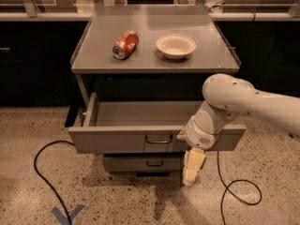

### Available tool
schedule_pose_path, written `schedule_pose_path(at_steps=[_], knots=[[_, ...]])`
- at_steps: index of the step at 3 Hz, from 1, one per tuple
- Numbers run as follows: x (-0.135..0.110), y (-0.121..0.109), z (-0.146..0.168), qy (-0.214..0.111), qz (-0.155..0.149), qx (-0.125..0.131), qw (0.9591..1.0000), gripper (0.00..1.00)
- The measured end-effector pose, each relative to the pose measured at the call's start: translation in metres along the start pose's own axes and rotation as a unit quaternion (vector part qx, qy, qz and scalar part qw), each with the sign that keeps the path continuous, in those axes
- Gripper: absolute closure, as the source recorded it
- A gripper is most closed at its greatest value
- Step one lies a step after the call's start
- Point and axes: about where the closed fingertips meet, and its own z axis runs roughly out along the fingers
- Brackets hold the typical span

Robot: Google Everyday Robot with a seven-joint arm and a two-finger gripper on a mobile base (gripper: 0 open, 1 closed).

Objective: Close top drawer

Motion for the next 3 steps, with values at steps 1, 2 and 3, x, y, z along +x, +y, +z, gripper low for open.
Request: schedule_pose_path(at_steps=[1, 2, 3], knots=[[0.001, -0.015, -0.010, 0.005, -0.002, 0.014, 0.9999, 0.00], [0.001, -0.015, -0.011, 0.005, -0.002, 0.015, 0.9999, 0.00], [-0.001, 0.009, -0.014, 0.001, -0.001, 0.008, 1.0000, 0.00]])
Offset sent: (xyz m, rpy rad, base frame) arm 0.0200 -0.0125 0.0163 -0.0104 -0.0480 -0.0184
